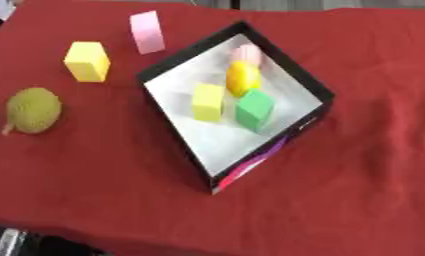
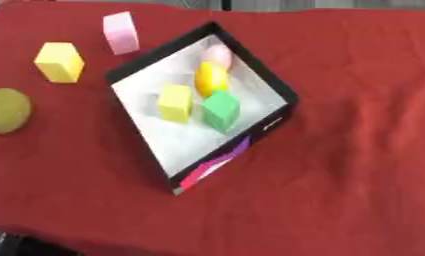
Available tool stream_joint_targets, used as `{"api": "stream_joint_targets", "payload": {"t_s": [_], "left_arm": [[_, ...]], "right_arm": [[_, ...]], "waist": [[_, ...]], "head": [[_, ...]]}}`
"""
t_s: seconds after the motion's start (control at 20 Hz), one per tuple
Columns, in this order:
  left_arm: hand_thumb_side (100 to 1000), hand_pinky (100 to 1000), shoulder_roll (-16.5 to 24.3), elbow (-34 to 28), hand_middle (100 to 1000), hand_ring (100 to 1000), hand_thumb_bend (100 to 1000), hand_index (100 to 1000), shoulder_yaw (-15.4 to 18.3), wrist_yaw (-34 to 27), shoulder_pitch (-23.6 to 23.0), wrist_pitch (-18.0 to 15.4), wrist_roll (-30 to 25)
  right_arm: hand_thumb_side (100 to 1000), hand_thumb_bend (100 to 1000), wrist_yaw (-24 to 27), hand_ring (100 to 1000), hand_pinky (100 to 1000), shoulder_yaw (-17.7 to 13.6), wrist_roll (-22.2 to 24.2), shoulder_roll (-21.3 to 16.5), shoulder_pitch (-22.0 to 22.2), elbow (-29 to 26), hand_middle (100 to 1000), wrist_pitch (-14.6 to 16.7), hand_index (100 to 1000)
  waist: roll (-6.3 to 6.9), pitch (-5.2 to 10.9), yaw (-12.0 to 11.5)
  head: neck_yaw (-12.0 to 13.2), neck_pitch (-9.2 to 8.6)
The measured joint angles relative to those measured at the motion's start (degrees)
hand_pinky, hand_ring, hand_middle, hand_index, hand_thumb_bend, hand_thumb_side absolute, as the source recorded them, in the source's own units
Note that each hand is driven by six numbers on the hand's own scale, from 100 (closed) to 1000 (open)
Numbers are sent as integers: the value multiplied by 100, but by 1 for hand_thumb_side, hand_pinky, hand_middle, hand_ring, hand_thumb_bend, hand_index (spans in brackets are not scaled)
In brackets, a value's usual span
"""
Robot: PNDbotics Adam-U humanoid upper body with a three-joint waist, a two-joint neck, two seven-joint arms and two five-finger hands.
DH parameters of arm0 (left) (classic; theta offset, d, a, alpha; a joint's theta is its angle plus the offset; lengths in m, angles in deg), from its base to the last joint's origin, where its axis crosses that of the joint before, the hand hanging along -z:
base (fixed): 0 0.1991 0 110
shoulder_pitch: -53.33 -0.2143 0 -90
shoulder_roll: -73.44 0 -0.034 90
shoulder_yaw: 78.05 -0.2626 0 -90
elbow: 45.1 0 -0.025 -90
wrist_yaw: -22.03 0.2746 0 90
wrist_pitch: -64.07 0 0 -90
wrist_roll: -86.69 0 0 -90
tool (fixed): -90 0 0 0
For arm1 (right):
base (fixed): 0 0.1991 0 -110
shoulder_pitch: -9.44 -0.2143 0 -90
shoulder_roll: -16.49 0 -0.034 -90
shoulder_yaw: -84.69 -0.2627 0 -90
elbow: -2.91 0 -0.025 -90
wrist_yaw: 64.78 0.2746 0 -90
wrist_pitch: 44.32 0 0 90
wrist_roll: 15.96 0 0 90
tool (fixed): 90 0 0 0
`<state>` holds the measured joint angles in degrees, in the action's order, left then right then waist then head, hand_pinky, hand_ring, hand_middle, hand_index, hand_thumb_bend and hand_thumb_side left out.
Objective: Pick up objects on the table and place them in the box.
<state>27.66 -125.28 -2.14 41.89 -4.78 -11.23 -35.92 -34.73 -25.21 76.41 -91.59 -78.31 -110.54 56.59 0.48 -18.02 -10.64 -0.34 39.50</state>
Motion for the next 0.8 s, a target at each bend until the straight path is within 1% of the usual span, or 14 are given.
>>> {"api": "stream_joint_targets", "payload": {"t_s": [0.05,0.25,0.6,0.8], "left_arm": [[542,867,-55,41,758,843,718,833,-5,-48,66,25,25],[539,883,-207,116,764,853,751,836,-71,-309,218,33,80],[519,887,-396,114,767,855,744,834,-266,-407,586,-119,-21],[478,890,-493,105,770,859,742,831,-352,-364,762,-244,-146]], "right_arm": [[528,100,-10,683,932,16,1,0,0,0,655,-19,893],[529,100,-62,682,931,56,33,1,-3,0,654,-91,893],[528,100,-102,681,931,90,51,1,-24,0,653,-186,892],[529,100,-105,681,932,96,63,1,-26,0,652,-218,891]], "waist": [[-9,0,0],[-21,0,-8],[-21,2,-34],[-26,11,-35]], "head": [[20,0],[73,-3],[79,-3],[4,1]]}}
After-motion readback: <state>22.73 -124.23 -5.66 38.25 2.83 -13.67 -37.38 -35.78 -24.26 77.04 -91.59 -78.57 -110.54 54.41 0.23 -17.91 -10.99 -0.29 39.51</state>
